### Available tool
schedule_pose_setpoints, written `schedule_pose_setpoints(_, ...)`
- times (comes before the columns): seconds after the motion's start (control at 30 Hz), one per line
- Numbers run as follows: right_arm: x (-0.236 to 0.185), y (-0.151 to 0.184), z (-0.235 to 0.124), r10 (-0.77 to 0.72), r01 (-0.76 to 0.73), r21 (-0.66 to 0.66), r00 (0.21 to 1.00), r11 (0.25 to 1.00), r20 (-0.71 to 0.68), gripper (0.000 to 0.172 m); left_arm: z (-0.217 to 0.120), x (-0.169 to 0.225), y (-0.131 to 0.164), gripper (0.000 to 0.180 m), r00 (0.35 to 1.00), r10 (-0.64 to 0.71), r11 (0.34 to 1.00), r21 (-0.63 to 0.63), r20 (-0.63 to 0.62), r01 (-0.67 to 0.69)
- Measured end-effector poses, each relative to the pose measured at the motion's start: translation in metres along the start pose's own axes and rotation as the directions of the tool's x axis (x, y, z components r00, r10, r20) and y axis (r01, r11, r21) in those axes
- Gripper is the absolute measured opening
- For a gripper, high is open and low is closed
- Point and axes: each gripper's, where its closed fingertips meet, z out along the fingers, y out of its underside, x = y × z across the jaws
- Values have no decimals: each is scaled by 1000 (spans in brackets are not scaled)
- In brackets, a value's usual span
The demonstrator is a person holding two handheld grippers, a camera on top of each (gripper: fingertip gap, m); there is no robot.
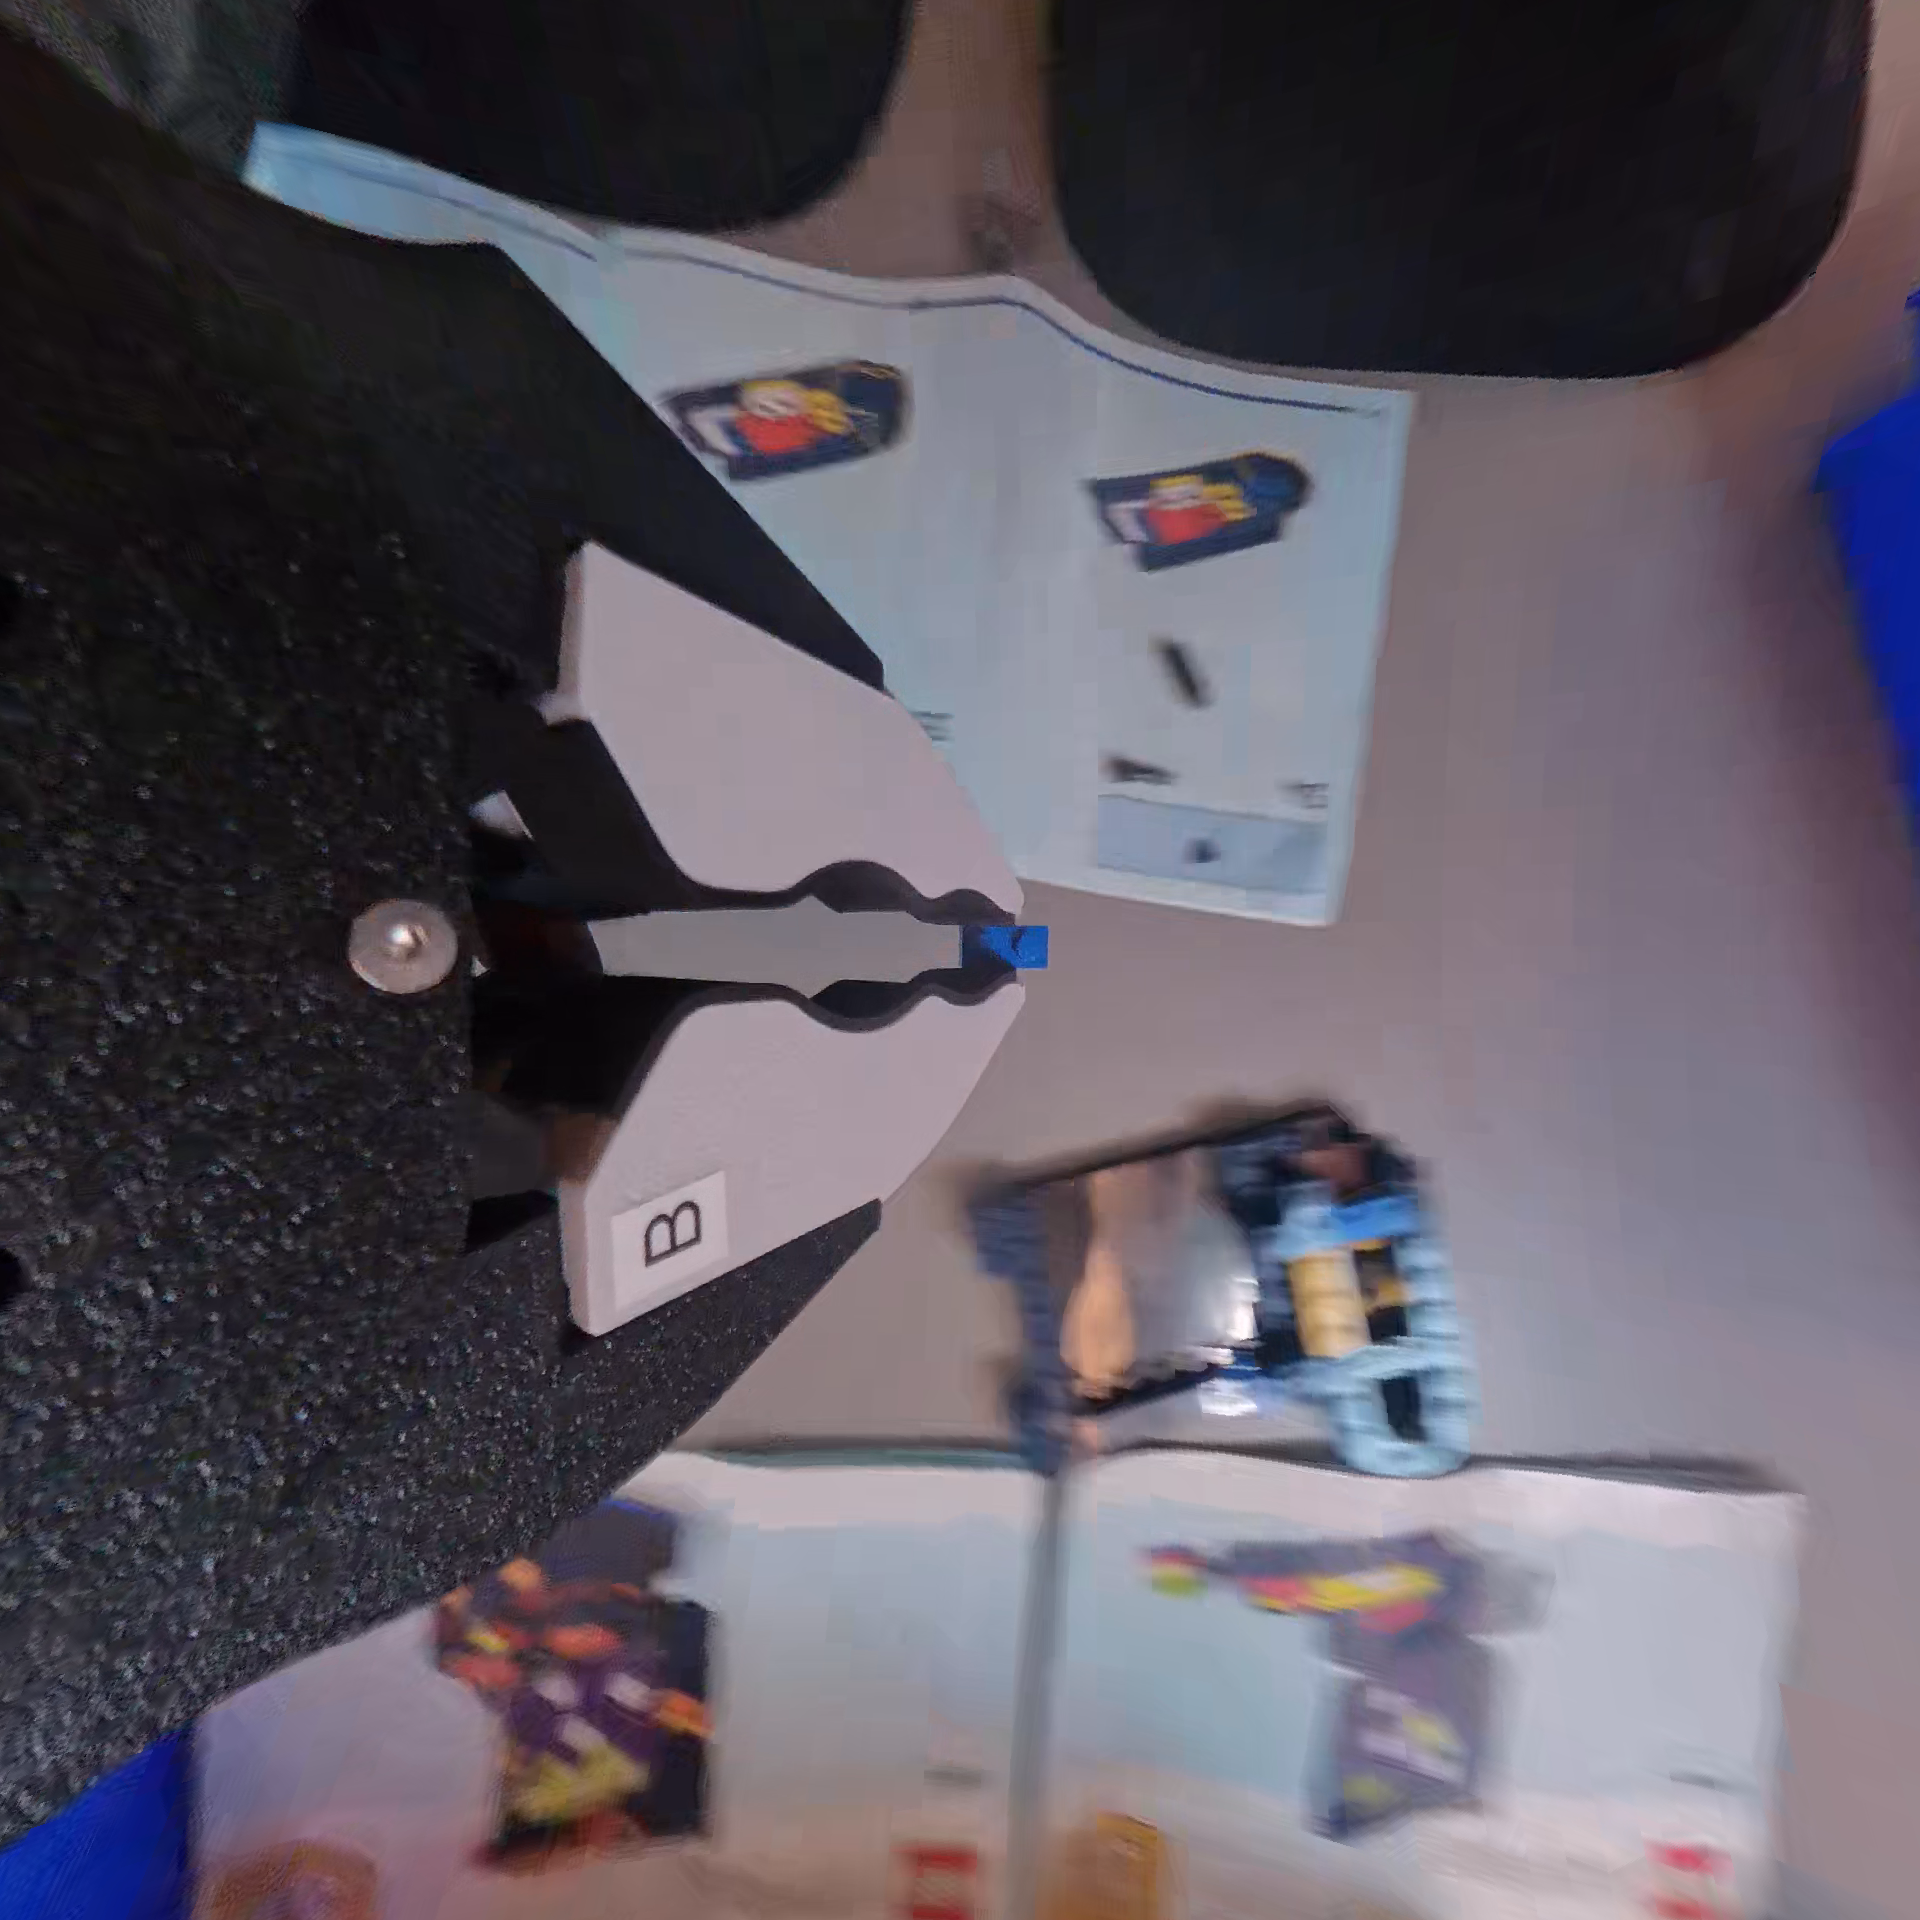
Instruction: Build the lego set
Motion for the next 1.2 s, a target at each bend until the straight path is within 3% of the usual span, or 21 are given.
schedule_pose_setpoints(0.07,2,33,-11,113,-111,-54,993,992,35,7,6,16,-4,27,998,21,1000,3,-65,-21)
schedule_pose_setpoints(0.17,8,58,-10,140,-137,-87,990,987,30,7,15,43,-8,27,984,50,999,11,-168,-49)
schedule_pose_setpoints(0.4,9,71,4,131,-122,-149,990,981,48,7,23,68,-10,28,959,106,994,21,-262,-104)
schedule_pose_setpoints(0.6,11,58,-18,135,-135,-24,990,991,36,7,22,112,-3,29,855,222,974,74,-468,-212)
schedule_pose_setpoints(0.73,12,68,-17,166,-164,-64,986,984,31,7,24,129,0,30,815,301,950,79,-495,-303)
schedule_pose_setpoints(0.97,11,83,-11,205,-199,-163,978,966,23,12,25,134,1,30,815,286,952,51,-504,-302)
schedule_pose_setpoints(1.07,12,77,-23,224,-221,-96,975,971,16,23,27,134,5,30,810,288,948,32,-510,-317)
schedule_pose_setpoints(1.2,16,68,-46,220,-220,8,975,976,-22,24,29,139,9,31,798,300,940,23,-523,-339)
